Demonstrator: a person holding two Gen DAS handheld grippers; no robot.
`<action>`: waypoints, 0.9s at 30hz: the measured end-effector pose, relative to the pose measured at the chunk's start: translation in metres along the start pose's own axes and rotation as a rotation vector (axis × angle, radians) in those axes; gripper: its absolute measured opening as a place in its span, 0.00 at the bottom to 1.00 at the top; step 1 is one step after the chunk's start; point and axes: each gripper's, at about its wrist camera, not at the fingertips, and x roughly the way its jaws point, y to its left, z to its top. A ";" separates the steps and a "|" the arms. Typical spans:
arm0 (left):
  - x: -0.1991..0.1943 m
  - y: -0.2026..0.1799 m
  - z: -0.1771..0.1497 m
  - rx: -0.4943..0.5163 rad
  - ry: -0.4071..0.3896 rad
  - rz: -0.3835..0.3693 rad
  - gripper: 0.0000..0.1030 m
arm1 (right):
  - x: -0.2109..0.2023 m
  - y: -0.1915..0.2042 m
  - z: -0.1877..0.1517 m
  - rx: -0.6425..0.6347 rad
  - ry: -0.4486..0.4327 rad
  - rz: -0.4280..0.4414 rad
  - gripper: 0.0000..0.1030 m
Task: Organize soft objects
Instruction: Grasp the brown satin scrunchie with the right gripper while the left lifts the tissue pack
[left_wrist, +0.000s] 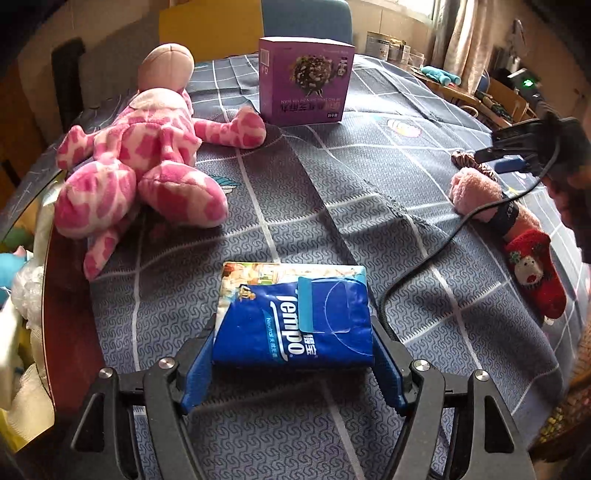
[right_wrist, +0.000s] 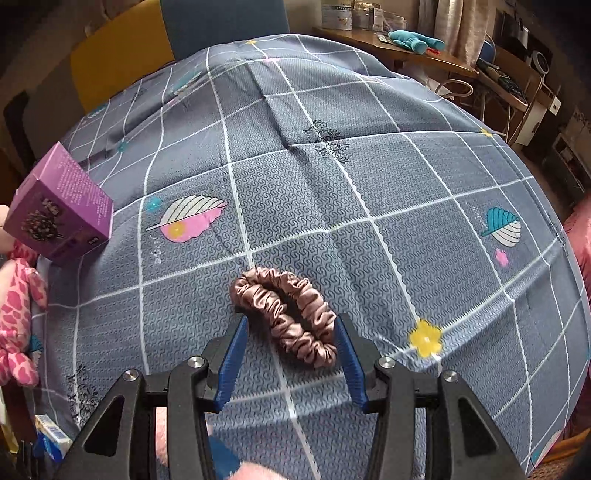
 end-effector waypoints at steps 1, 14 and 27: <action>-0.001 -0.002 -0.001 0.010 -0.007 0.007 0.72 | 0.005 0.000 0.000 -0.004 0.002 -0.010 0.47; -0.003 -0.004 -0.011 -0.001 -0.073 0.010 0.76 | 0.007 -0.001 -0.005 -0.037 -0.046 -0.053 0.20; -0.013 0.006 -0.012 -0.037 -0.083 -0.018 0.71 | -0.034 0.110 -0.040 -0.242 -0.007 0.365 0.19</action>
